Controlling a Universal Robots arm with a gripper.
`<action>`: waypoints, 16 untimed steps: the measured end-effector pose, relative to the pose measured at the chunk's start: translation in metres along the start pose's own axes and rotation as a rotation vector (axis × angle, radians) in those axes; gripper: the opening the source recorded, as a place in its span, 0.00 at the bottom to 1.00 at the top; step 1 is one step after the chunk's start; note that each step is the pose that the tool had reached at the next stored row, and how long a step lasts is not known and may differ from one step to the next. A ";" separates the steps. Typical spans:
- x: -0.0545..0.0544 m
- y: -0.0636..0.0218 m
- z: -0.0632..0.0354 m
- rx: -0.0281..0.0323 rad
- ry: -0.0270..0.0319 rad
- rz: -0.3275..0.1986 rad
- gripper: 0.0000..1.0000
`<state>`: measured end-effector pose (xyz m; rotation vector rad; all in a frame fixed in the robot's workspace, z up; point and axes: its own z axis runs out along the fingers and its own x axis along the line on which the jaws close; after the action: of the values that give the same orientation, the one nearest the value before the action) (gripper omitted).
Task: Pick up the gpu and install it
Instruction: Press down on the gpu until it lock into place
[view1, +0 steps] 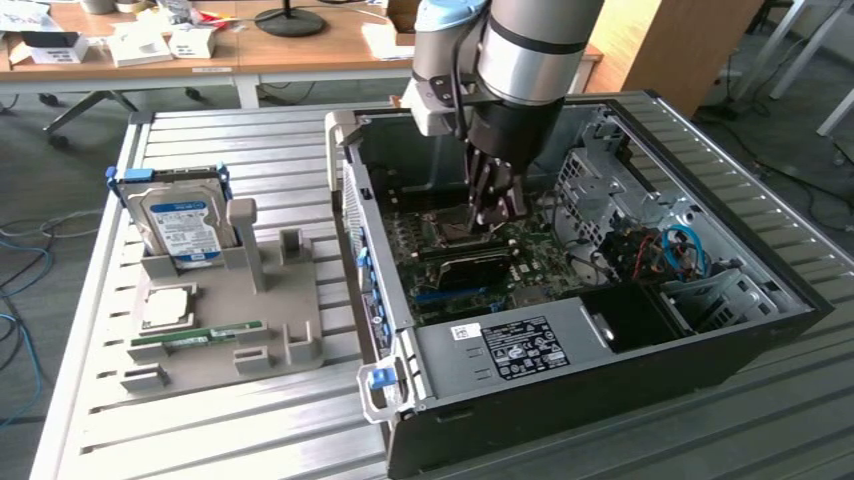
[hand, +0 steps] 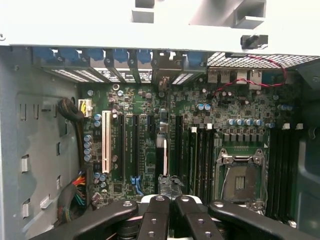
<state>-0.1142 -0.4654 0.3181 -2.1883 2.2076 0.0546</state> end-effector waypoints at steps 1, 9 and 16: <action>0.000 0.0000 0.0011 0.0000 0.0000 0.000 0.11; 0.000 0.0020 0.0035 0.0002 0.0000 0.000 0.11; -0.006 0.0101 0.0046 0.0000 0.0002 0.000 0.11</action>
<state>-0.1242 -0.4591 0.3138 -2.1880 2.2081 0.0543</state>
